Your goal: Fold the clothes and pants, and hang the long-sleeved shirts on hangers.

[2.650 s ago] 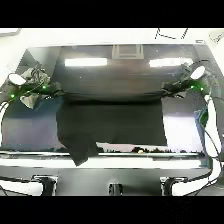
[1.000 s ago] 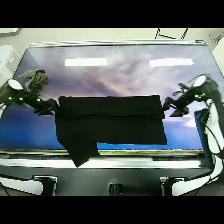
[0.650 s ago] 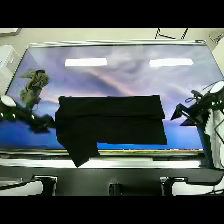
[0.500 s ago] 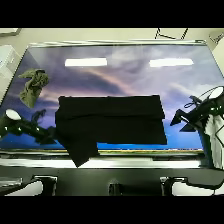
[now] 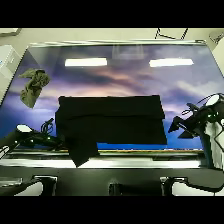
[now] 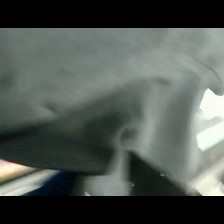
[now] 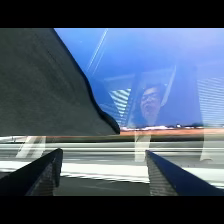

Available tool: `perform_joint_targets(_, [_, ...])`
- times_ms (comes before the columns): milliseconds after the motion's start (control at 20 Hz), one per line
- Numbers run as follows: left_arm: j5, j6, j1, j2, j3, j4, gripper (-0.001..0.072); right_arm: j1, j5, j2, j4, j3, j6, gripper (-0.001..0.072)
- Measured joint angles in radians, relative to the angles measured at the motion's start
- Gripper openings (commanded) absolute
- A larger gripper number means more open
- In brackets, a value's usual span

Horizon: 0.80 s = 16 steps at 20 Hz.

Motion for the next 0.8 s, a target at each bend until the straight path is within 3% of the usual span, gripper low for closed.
perform_joint_targets(350, [0.01, 0.006, -0.021, 0.003, -0.007, -0.011, 0.0028, 0.0, -0.09, 0.002, 0.025, -0.145, -0.006, 0.0591])
perform_joint_targets(450, [0.001, 0.011, -0.021, 0.007, -0.008, -0.006, 0.0028, 0.0, -0.138, 0.002, 0.063, -0.19, -0.012, 0.0532])
perform_joint_targets(600, [-0.004, 0.014, -0.019, 0.017, -0.002, -0.005, 0.0028, 0.0, -0.179, 0.003, 0.131, -0.233, -0.019, 0.0385])
perform_joint_targets(650, [-0.006, 0.014, -0.018, 0.02, 0.002, -0.005, 0.0028, -0.001, -0.19, 0.003, 0.149, -0.244, -0.024, 0.0164])
perform_joint_targets(700, [-0.008, 0.015, -0.017, 0.022, 0.01, -0.006, 0.0028, -0.001, -0.207, 0.003, 0.158, -0.254, -0.027, 0.0033])
perform_joint_targets(800, [-0.02, 0.016, -0.01, 0.025, 0.038, -0.006, 0.0027, -0.002, -0.213, 0.003, 0.167, -0.261, -0.046, 0.0033])
